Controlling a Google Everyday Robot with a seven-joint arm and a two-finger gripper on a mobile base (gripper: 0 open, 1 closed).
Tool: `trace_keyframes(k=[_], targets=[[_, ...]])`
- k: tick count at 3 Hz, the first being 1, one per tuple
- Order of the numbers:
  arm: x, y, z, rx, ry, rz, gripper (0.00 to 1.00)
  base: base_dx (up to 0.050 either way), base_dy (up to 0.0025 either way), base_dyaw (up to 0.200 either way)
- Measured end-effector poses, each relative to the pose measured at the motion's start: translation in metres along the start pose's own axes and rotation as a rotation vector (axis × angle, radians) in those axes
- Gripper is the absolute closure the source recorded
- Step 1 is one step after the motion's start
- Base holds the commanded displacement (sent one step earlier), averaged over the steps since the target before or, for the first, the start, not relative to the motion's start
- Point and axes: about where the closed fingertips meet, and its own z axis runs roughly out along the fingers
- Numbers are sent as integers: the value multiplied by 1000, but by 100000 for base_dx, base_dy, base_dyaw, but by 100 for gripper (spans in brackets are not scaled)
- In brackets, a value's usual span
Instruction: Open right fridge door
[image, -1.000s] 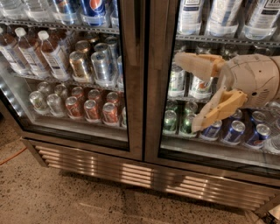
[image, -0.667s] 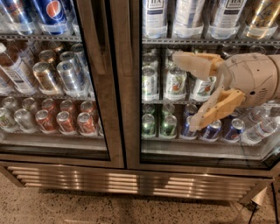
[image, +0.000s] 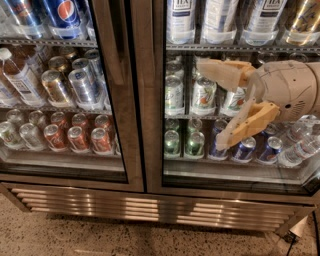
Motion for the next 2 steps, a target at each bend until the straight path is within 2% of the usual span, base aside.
trace_keyframes(k=[1, 2], targets=[[-1, 0, 2, -3, 1, -2, 0, 0, 0, -19002], [-1, 0, 2, -2, 0, -1, 0, 0, 0, 0]])
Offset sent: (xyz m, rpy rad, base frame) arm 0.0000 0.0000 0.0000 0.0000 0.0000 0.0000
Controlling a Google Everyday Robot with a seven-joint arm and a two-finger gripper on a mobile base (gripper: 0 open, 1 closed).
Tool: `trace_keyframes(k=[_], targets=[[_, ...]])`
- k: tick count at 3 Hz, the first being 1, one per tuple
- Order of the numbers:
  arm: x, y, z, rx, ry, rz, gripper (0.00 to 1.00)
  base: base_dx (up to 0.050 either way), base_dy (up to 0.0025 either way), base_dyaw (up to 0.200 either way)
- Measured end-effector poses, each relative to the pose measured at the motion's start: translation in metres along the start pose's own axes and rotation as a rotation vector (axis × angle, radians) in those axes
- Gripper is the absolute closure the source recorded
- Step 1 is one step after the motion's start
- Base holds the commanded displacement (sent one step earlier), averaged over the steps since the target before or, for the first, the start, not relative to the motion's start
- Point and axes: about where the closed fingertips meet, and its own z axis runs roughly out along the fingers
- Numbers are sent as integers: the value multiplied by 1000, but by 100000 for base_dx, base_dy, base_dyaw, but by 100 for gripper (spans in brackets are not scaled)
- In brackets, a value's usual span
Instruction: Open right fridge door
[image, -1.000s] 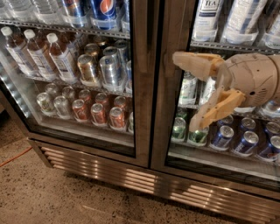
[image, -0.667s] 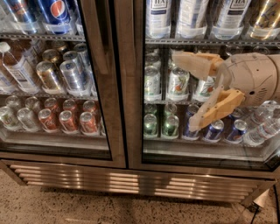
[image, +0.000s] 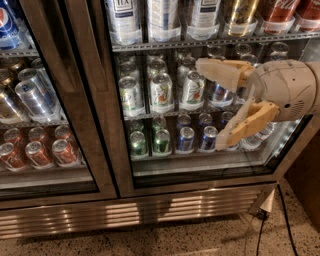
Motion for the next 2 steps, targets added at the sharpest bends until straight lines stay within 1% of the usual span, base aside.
trace_keyframes(k=[1, 2], targets=[[-2, -1, 1, 8, -1, 12, 0, 0, 0, 0], [-15, -10, 22, -34, 0, 35, 0, 0, 0, 0]])
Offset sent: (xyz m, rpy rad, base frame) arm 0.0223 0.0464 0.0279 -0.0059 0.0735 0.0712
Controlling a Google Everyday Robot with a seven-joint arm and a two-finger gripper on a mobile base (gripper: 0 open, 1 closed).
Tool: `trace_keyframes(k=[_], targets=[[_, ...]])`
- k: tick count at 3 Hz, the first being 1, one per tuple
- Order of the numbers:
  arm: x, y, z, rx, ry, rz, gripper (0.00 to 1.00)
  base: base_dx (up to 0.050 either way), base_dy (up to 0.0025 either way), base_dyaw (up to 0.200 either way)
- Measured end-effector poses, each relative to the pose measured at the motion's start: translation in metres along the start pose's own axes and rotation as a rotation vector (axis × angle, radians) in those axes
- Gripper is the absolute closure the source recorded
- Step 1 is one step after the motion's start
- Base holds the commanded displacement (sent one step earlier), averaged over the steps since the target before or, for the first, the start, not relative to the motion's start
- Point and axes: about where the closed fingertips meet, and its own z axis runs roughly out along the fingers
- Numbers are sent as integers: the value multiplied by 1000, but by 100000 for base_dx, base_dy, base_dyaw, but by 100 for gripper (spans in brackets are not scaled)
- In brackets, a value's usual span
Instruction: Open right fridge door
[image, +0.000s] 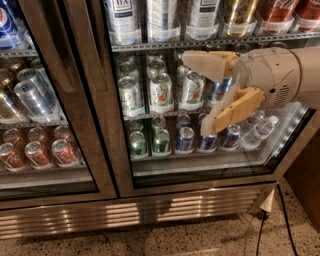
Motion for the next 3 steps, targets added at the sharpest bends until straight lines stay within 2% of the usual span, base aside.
trace_keyframes(k=[1, 3], targets=[[0, 0, 0, 0, 0, 0, 0, -2579, -236, 17135], [-4, -7, 5, 3, 21, 15, 0, 0, 0, 0]])
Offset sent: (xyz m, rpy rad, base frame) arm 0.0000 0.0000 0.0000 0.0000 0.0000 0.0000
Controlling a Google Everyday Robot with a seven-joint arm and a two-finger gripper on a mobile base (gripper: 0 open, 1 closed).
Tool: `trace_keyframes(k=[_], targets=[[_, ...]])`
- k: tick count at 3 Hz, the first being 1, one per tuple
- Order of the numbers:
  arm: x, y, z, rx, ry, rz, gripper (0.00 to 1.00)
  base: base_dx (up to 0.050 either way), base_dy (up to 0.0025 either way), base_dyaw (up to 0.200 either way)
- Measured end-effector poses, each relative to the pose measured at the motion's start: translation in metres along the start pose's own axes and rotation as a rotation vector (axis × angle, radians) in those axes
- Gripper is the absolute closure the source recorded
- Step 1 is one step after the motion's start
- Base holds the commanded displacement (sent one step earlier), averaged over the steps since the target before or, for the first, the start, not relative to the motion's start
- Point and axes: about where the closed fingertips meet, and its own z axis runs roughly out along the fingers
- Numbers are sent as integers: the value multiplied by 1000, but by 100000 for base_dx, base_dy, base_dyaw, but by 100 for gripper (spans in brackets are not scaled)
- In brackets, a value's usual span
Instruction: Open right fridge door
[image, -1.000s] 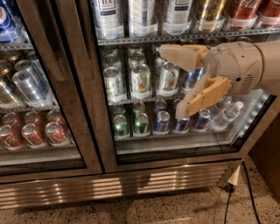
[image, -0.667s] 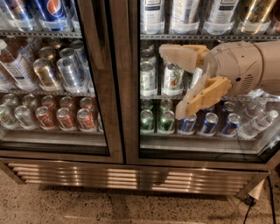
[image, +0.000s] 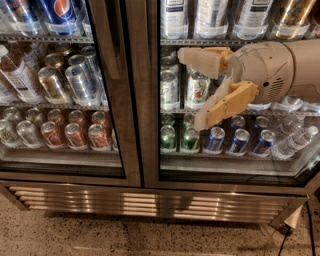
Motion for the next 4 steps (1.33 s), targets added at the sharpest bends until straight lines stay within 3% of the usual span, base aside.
trace_keyframes(k=[1, 2, 3, 4], targets=[[-13, -44, 11, 63, -3, 30, 0, 0, 0, 0], [-13, -44, 11, 62, -3, 30, 0, 0, 0, 0], [-12, -43, 16, 17, 3, 49, 0, 0, 0, 0], [-9, -44, 22, 14, 48, 79, 0, 0, 0, 0]])
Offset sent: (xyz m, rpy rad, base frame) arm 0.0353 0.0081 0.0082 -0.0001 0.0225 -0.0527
